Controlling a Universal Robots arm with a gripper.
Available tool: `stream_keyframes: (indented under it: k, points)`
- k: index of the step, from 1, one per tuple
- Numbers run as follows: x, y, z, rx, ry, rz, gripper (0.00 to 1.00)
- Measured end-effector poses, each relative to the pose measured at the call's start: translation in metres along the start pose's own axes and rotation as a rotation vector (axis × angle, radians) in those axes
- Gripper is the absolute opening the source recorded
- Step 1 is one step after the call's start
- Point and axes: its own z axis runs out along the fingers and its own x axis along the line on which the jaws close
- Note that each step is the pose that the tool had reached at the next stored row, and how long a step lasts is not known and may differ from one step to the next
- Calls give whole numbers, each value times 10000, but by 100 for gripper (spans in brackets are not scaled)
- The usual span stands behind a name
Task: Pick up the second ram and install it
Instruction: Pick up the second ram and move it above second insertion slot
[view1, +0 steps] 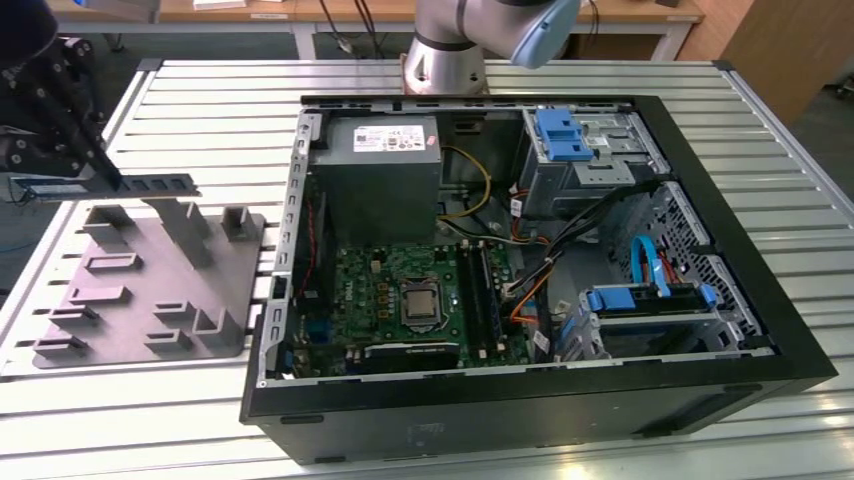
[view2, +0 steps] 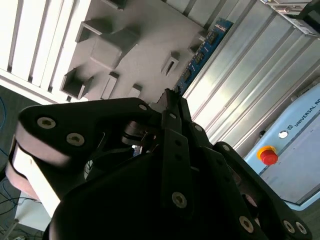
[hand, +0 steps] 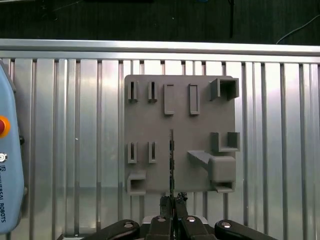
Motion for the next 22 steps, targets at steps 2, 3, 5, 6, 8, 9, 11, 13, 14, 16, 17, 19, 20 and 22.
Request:
stream_keyframes:
  k: [2,3,5,6,8,9,11,13,14,16,17,19,20,22]
  points:
    - [-2,-55,-1,0,0,0,14]
    - [-3,-81,-1,0,0,0,14]
    - [-5,-133,-3,-1,1,0,14]
    - [-6,-162,-4,-1,1,0,14]
    - [-10,-223,-4,0,0,0,14]
    - [-13,-254,-5,-1,1,0,14]
    - [-18,-321,-6,-1,1,1,14]
    - [-24,-390,-7,-1,1,0,14]
    - [-26,-425,-7,-1,0,0,14]
    - [-30,-498,-8,0,0,0,14]
    - [-33,-536,-9,-1,1,0,14]
    - [-36,-614,-9,0,0,0,14]
    - [-37,-651,-10,0,0,-1,14]
    - [-39,-729,-11,0,0,-1,14]
